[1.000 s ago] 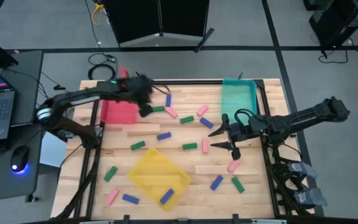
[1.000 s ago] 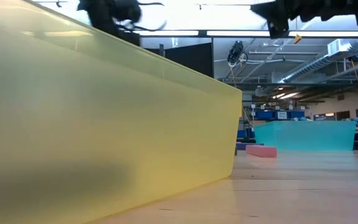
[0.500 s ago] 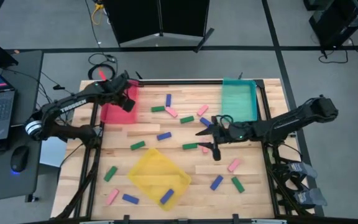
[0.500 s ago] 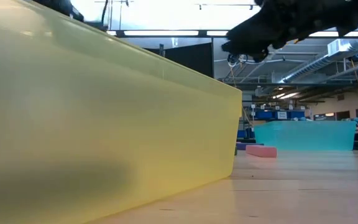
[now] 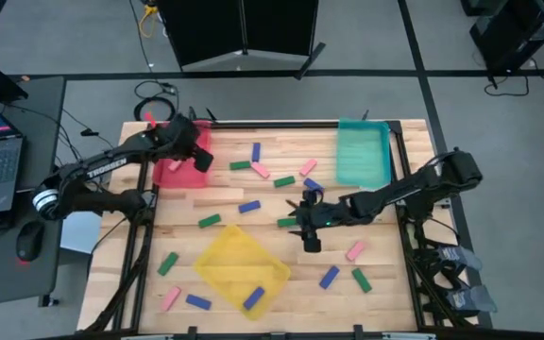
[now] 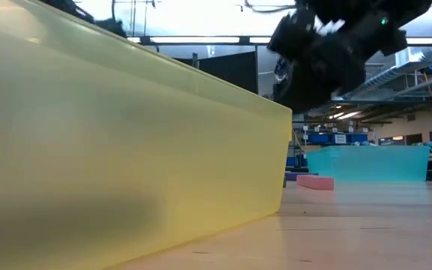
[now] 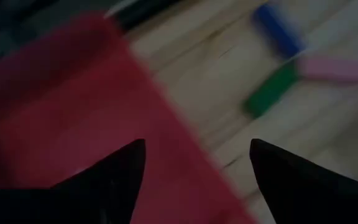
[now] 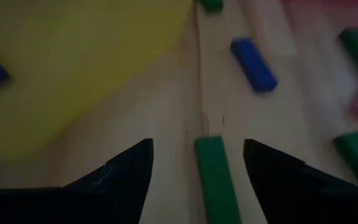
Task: Sort blocks
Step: Put the green block into the blue bin, then put the blue block into the yellow bin
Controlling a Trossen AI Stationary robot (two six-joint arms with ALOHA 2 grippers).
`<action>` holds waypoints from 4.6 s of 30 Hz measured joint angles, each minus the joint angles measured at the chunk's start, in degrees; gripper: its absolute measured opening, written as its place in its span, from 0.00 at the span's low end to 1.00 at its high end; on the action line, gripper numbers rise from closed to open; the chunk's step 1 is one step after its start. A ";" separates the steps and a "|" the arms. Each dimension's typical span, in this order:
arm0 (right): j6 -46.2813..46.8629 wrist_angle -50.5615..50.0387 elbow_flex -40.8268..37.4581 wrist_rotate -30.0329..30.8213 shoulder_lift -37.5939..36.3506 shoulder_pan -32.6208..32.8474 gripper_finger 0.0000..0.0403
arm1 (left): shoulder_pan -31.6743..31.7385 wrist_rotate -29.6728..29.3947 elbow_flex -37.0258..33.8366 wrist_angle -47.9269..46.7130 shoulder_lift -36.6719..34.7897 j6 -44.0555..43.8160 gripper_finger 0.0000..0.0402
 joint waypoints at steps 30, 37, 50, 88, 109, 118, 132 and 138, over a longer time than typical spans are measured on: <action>-1.47 -5.53 5.16 -3.86 14.49 -5.79 0.28 | -47.29 -2.31 0.04 4.28 -13.56 -1.15 0.57; -5.03 -7.49 4.62 3.89 6.69 -6.53 0.29 | -57.77 -6.66 0.04 4.05 -9.27 -10.20 0.56; -0.87 -35.09 2.93 24.73 -23.95 -14.48 0.29 | -73.86 -7.43 0.07 4.23 1.82 -27.36 0.45; 12.46 -40.86 2.70 23.78 -31.41 -38.23 0.88 | -87.14 -2.78 17.37 -9.47 20.07 -44.83 0.43; 9.98 -34.61 2.72 23.93 -31.41 -32.37 0.76 | -96.34 6.81 24.70 -19.87 37.66 -59.82 0.26; 9.83 -35.42 2.72 23.71 -31.41 -29.89 0.75 | -95.56 4.74 22.62 -22.65 37.89 -57.53 0.23; 9.86 -35.11 2.72 23.56 -31.41 -28.49 0.73 | -90.53 -0.58 19.56 -19.61 37.92 -51.38 0.23; 9.86 -35.09 2.72 23.56 -31.41 -28.34 0.72 | -87.52 -2.48 19.56 -16.01 37.92 -45.74 0.23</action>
